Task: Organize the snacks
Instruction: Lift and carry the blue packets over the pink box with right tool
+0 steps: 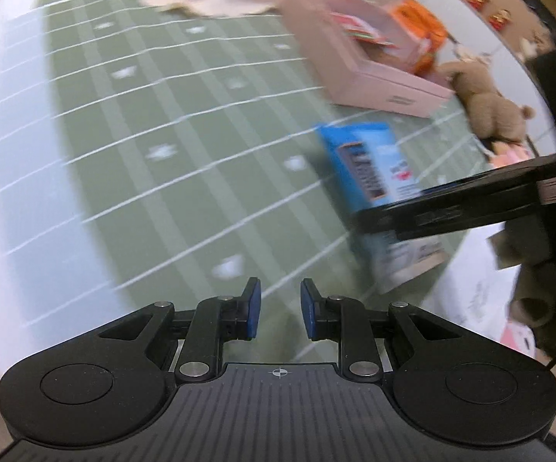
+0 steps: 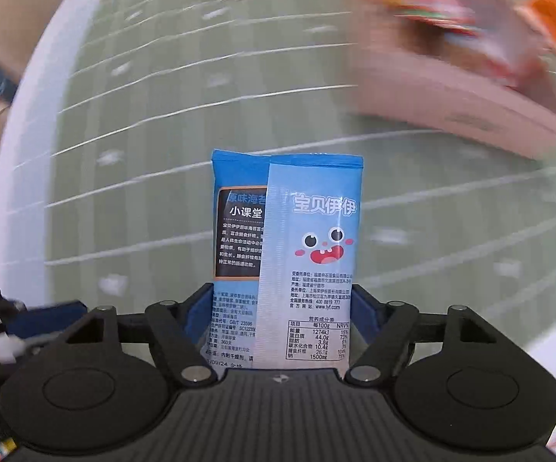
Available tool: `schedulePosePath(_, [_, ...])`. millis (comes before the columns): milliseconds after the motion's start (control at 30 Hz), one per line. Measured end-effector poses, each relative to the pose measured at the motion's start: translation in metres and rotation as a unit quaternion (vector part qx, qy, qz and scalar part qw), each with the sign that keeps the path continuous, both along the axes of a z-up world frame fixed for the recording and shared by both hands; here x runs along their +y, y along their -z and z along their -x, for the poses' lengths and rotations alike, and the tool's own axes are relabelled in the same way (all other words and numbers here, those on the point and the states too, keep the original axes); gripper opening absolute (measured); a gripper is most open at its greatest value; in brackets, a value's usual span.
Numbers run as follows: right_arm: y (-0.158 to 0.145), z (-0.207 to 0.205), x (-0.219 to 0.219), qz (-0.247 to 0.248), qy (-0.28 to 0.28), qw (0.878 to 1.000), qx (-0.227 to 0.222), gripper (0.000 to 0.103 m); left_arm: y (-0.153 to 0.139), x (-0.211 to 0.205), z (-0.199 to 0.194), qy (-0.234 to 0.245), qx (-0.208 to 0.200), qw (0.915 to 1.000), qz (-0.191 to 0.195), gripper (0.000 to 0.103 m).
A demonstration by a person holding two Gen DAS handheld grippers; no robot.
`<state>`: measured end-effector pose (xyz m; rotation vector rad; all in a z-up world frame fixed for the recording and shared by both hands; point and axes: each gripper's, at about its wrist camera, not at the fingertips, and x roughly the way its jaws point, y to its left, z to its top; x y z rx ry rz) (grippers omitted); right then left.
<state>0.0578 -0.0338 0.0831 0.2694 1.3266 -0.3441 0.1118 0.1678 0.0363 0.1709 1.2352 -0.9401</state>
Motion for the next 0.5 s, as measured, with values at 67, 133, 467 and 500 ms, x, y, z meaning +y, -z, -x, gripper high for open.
schedulePosePath(67, [-0.022,0.020,-0.029,-0.009,0.011,1.000,-0.025,0.073,-0.005,-0.019,0.010,0.007,0.000,0.9999,0.008,0.025])
schedulePosePath(133, [-0.056,0.034,-0.062,-0.001,0.015,0.998,-0.068,0.073,-0.011,-0.041,0.016,0.002,0.001,0.9999,0.016,0.025])
schedulePosePath(467, [-0.083,-0.048,-0.204,-0.013,0.002,0.988,-0.152,0.074,-0.059,-0.117,0.043,-0.056,-0.040,0.9907,0.118,0.025])
schedulePosePath(500, [-0.070,-0.060,-0.213,-0.024,-0.005,0.989,-0.146,0.074,-0.058,-0.124,0.042,-0.067,-0.045,0.9892,0.122,0.025])
